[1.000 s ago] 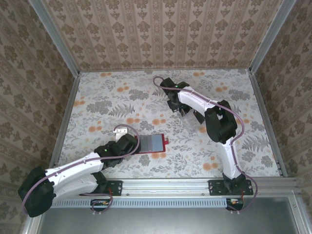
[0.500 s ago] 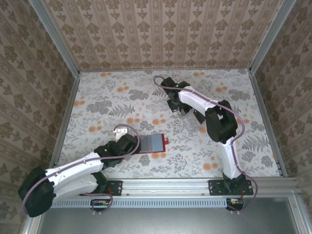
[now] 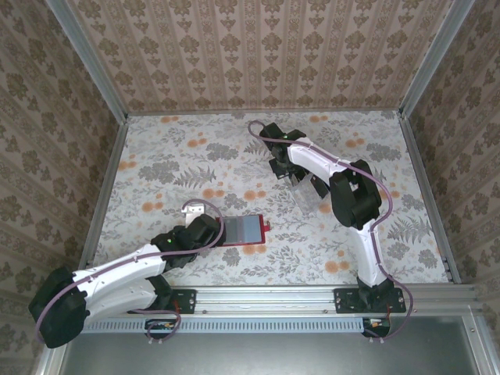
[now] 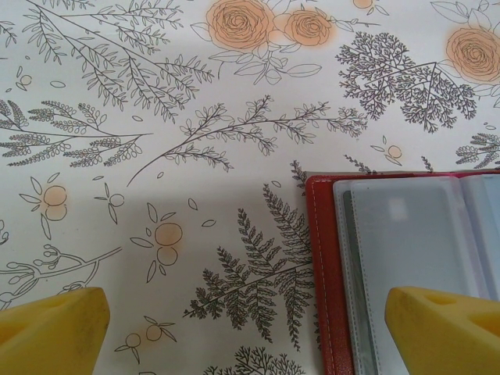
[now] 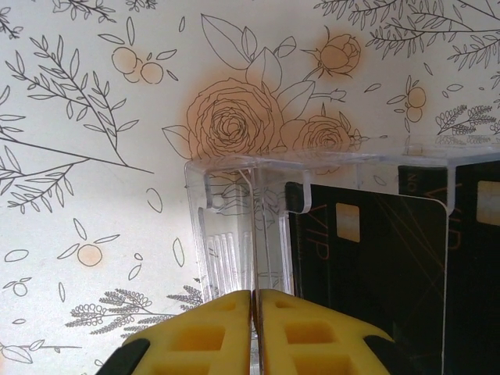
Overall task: Put the credit cards into the card holder
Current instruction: Pick up the credit card from the storage box.
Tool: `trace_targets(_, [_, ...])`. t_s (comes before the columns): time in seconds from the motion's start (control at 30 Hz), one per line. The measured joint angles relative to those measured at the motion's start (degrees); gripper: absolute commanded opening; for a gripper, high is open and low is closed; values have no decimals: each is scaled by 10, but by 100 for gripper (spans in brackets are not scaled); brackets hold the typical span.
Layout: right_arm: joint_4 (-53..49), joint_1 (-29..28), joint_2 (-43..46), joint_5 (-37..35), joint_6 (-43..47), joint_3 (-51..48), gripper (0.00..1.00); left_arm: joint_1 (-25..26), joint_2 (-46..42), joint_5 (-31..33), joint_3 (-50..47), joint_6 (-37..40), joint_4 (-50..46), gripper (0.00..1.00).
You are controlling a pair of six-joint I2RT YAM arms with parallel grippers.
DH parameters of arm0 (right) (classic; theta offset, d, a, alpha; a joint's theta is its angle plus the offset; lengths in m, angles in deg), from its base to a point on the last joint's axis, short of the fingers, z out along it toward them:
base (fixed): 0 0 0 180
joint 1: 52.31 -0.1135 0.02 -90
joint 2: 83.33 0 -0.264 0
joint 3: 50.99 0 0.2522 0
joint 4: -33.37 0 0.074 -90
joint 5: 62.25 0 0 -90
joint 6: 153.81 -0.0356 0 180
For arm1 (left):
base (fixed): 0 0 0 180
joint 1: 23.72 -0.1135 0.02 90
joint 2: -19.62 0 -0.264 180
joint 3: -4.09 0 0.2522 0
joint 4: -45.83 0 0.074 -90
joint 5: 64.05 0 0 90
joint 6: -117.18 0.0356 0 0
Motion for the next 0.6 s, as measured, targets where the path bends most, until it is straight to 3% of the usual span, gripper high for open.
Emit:
trace_targets(0.3, [1,1,0,8,0,0,4,0,8,-3,0,0,9,100])
trace_targets(0.6, [0,2,0,16,2,1,0,0,14,-6,0,3,9,100])
